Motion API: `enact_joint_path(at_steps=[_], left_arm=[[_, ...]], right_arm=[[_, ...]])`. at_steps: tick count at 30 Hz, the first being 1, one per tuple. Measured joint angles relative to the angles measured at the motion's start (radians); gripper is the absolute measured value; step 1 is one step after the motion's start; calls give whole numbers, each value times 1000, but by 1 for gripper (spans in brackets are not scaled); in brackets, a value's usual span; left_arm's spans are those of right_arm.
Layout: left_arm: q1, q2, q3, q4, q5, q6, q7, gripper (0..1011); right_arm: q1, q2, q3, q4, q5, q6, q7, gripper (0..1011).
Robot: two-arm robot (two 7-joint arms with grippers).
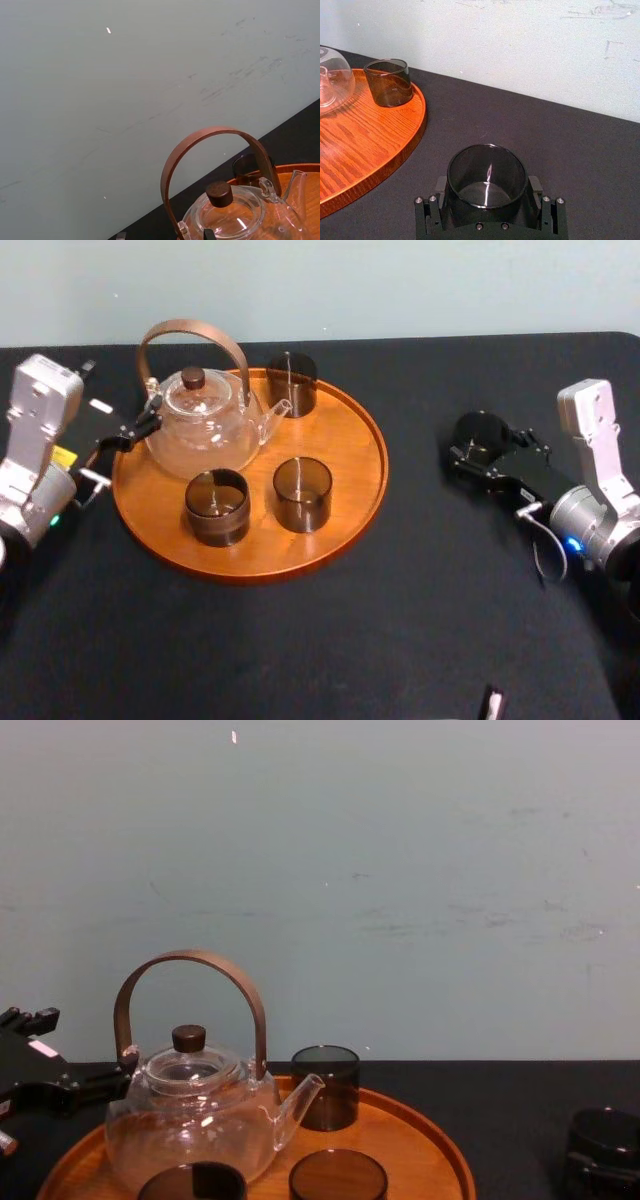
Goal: Pick up the glass from the table and place it on the tray.
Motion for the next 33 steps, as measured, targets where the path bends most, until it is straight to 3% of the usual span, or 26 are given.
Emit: enact_joint_path(at_steps=[14,27,33], left_arm=[[0,0,0,0,0,0,0,1001],[0,0,0,0,0,0,0,1001],[0,0,0,0,0,0,0,1002]], right_arm=[[58,-16,-22,73,-7,-15,16,1002],[61,-17,-22,76,-7,-15,17,1002],[60,-16,-22,74,-6,-14,17,908]])
